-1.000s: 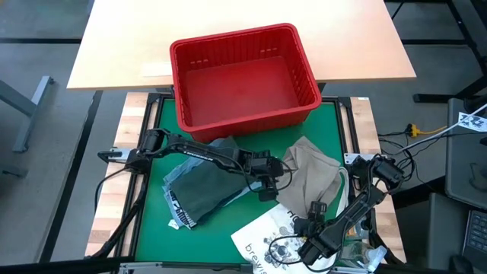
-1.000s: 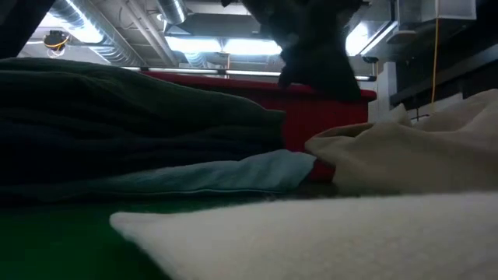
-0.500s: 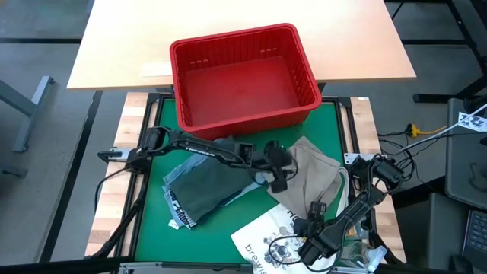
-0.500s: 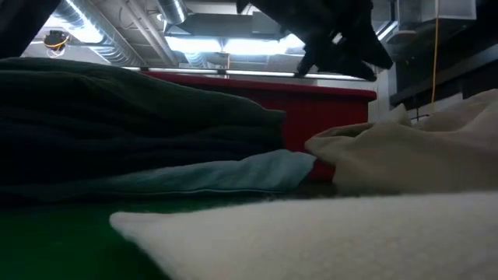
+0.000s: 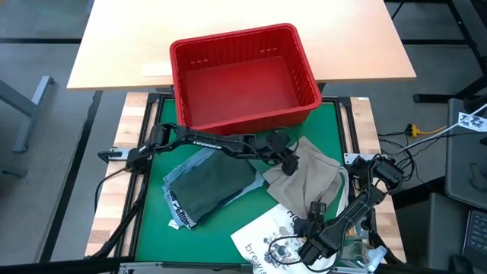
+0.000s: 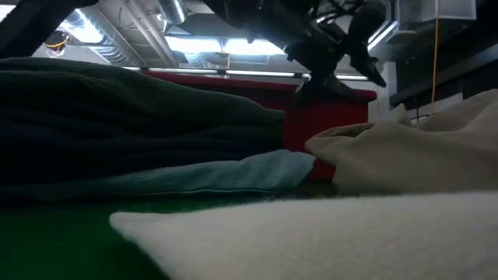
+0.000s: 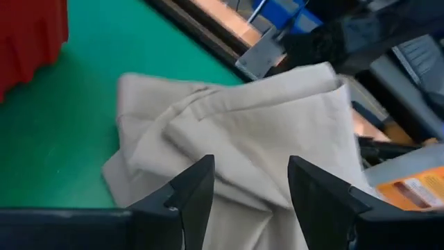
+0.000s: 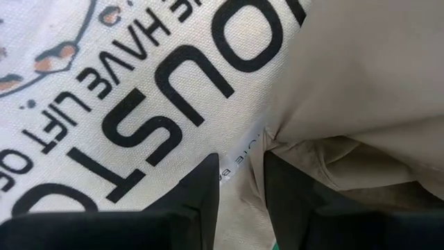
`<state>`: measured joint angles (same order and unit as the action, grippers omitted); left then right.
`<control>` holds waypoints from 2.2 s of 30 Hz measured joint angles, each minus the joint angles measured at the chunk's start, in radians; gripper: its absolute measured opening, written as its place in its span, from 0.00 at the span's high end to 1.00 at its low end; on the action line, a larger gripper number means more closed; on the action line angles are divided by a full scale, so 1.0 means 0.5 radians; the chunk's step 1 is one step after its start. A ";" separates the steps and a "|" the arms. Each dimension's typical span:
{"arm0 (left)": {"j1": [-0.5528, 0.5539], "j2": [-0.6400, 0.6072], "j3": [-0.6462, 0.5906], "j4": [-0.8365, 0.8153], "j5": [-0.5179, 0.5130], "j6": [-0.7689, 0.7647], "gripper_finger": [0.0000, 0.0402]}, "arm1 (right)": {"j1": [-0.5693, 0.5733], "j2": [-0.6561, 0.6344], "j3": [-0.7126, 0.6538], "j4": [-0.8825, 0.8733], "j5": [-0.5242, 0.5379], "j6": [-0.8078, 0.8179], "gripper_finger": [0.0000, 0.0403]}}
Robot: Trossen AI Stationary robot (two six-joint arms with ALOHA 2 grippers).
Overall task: Fold Laundry from Bin
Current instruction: Fold the light brown shorts
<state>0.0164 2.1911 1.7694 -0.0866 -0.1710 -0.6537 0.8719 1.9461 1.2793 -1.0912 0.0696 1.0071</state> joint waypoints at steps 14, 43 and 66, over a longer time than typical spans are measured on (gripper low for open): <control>0.047 0.206 -0.001 0.237 0.125 -0.089 0.56 | -0.003 0.000 0.002 0.000 -0.011 -0.063 0.74; 0.084 0.220 -0.002 0.374 0.072 0.057 0.69 | -0.003 0.000 0.002 -0.003 -0.020 -0.112 0.74; 0.142 0.169 -0.002 0.158 0.477 0.010 0.50 | -0.002 0.000 0.002 0.059 -0.021 -0.090 0.74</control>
<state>0.0875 2.2757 1.7683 -0.0075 0.0676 -0.6487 0.8707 1.9461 1.2800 -1.0615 0.0593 0.9623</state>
